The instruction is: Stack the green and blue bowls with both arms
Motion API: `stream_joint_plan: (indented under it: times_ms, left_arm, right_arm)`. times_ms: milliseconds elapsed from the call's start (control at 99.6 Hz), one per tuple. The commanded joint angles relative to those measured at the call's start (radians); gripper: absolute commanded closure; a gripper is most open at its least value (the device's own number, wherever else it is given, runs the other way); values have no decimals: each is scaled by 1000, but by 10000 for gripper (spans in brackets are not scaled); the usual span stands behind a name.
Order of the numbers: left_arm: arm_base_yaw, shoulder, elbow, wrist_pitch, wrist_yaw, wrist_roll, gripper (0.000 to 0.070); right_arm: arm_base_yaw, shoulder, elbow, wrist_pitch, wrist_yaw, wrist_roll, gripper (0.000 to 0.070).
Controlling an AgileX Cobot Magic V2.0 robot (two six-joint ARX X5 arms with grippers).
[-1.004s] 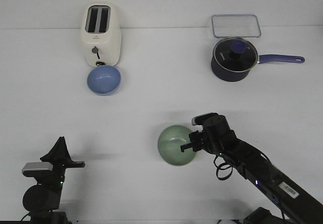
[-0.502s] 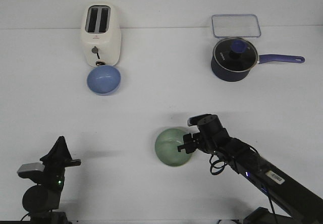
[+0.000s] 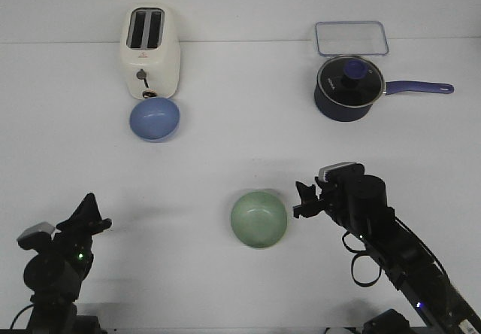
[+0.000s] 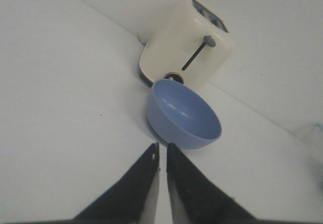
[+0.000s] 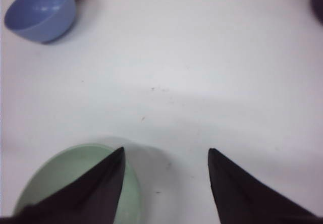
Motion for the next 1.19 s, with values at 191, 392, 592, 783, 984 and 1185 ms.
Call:
stream_joint_plan:
  times_ms: [191, 392, 592, 783, 984, 1185]
  left_arm:
    - [1, 560, 386, -83, 73, 162, 671]
    - [2, 919, 612, -83, 104, 182, 205]
    - [2, 1229, 808, -87, 156, 182, 180]
    - [2, 1463, 990, -145, 158, 181, 187]
    - [2, 1544, 1078, -203, 161, 181, 611]
    - [2, 1492, 1078, -237, 171, 203, 687]
  right_arm:
    - [-17, 4, 12, -47, 1, -41, 361]
    - [-17, 4, 12, -47, 0, -41, 361]
    - [-17, 4, 12, -47, 1, -48, 361]
    - [-17, 4, 12, -47, 1, -48, 362]
    - [-20, 4, 11, -57, 46, -48, 362]
    - [-76, 2, -21, -36, 108, -48, 362]
